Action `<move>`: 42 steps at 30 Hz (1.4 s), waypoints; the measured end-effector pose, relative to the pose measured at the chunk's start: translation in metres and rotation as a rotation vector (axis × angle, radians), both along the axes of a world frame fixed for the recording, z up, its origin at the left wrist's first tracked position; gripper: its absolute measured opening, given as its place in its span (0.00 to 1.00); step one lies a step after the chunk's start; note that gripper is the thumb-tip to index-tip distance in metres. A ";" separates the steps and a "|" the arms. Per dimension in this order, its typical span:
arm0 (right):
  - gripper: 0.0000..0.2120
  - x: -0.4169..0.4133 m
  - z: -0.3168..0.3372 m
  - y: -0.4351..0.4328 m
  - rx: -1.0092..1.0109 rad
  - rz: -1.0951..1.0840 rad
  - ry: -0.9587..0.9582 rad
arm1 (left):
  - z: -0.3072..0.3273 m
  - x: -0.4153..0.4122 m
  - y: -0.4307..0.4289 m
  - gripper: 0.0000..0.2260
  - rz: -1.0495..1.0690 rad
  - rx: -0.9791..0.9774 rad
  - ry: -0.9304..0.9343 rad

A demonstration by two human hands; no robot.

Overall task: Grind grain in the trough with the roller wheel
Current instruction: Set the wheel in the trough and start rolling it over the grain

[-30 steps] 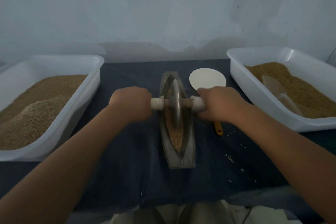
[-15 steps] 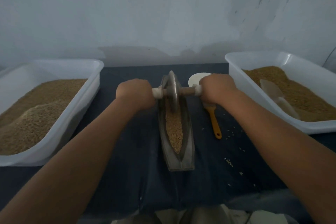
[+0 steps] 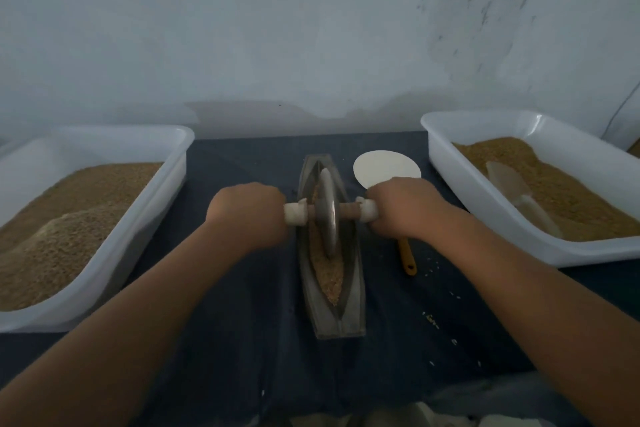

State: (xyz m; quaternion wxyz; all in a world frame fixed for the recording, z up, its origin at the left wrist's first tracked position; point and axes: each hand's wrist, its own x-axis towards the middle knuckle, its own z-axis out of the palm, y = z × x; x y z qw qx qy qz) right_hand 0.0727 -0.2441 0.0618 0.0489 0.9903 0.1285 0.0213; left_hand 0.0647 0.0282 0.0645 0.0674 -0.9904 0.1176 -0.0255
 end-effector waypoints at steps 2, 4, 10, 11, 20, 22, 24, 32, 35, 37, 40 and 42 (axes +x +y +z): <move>0.10 0.023 0.003 0.004 -0.001 -0.001 -0.107 | 0.005 0.019 -0.006 0.06 0.045 -0.037 -0.019; 0.14 0.036 0.007 0.009 0.012 -0.069 -0.178 | 0.011 0.031 -0.010 0.07 0.070 -0.058 -0.057; 0.17 0.007 -0.001 0.002 0.004 -0.047 -0.112 | 0.003 -0.002 0.003 0.09 -0.031 -0.023 -0.026; 0.16 -0.009 -0.006 -0.005 -0.011 -0.008 -0.088 | -0.002 -0.015 0.009 0.10 -0.069 -0.002 -0.046; 0.19 -0.007 0.001 -0.004 0.078 -0.016 -0.051 | 0.008 0.012 -0.002 0.08 -0.017 -0.007 0.031; 0.24 0.009 0.012 -0.004 0.062 0.067 -0.086 | 0.005 0.025 0.000 0.07 0.016 -0.066 0.087; 0.21 0.019 0.018 -0.003 -0.054 0.194 -0.102 | -0.002 0.027 0.003 0.07 0.038 -0.101 0.110; 0.22 -0.014 0.023 -0.005 0.060 0.087 0.178 | -0.002 0.001 0.005 0.07 -0.026 -0.035 0.006; 0.16 -0.048 0.006 -0.017 0.033 0.087 0.100 | -0.012 -0.022 0.015 0.10 -0.097 0.001 -0.058; 0.13 -0.043 -0.002 -0.013 -0.012 0.035 0.008 | -0.015 -0.021 0.017 0.10 -0.085 -0.010 -0.061; 0.17 -0.005 -0.005 0.004 0.002 -0.060 -0.102 | -0.009 0.002 0.009 0.08 -0.005 -0.065 -0.011; 0.18 0.026 -0.003 0.011 0.002 -0.108 -0.172 | 0.002 0.026 -0.001 0.08 0.037 -0.069 -0.023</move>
